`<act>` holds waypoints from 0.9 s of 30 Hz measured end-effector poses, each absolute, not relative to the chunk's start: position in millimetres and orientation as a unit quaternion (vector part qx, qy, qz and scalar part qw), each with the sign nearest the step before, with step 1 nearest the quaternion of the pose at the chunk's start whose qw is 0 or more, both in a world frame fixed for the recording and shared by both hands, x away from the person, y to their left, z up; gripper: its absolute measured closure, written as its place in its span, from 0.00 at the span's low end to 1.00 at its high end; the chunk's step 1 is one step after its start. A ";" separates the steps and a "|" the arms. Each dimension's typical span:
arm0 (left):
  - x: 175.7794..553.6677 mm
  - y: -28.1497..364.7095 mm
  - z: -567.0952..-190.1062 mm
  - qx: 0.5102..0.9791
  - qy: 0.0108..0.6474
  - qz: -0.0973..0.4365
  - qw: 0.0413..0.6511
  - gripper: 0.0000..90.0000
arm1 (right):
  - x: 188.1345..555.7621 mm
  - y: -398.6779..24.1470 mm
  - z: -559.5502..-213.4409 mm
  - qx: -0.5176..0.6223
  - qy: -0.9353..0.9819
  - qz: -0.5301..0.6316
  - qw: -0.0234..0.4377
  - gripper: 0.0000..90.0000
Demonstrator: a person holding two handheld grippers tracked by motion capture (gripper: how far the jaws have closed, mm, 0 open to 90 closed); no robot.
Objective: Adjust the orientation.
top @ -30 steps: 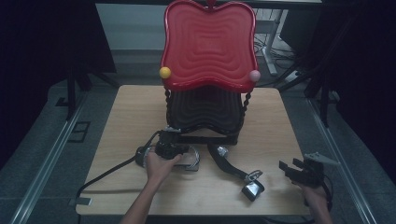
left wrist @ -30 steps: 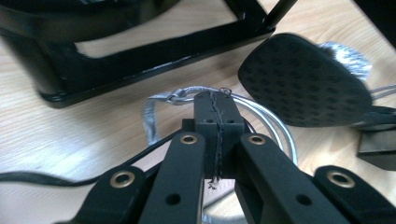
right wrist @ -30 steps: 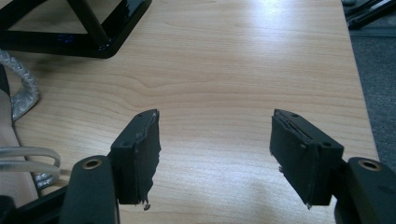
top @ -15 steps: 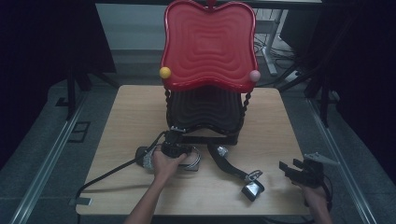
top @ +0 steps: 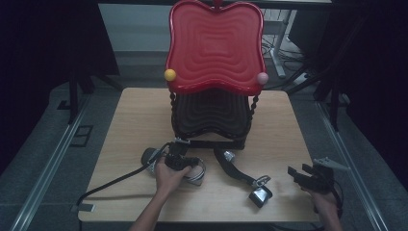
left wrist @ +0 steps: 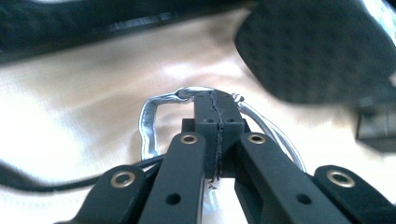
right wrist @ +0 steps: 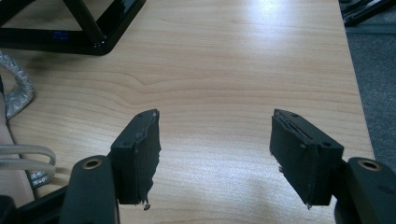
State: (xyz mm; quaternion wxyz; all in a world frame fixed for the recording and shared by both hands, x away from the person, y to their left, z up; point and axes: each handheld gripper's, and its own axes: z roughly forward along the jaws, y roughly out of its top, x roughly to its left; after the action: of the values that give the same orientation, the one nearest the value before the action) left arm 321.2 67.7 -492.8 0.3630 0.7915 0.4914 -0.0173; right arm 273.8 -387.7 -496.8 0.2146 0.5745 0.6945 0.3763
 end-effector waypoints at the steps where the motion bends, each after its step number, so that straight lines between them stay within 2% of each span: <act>1: 316.4 68.7 -492.3 0.795 0.487 -0.016 0.360 1.00 | 273.8 -387.2 -496.8 0.575 0.694 0.377 0.215 0.37; 15: 259.0 111.8 -489.6 0.818 0.461 -0.035 0.342 1.00 | 274.5 -386.5 -498.2 0.576 0.694 0.374 0.215 0.37; 27: 240.3 162.7 -486.3 0.817 0.479 -0.040 0.318 1.00 | 274.6 -384.7 -498.4 0.574 0.697 0.373 0.214 0.37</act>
State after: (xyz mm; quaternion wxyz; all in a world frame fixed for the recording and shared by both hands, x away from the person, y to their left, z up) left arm 240.3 162.7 -486.3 0.3182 0.8174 0.4785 -0.0398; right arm 274.6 -384.7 -498.4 0.2136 0.5742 0.6969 0.3728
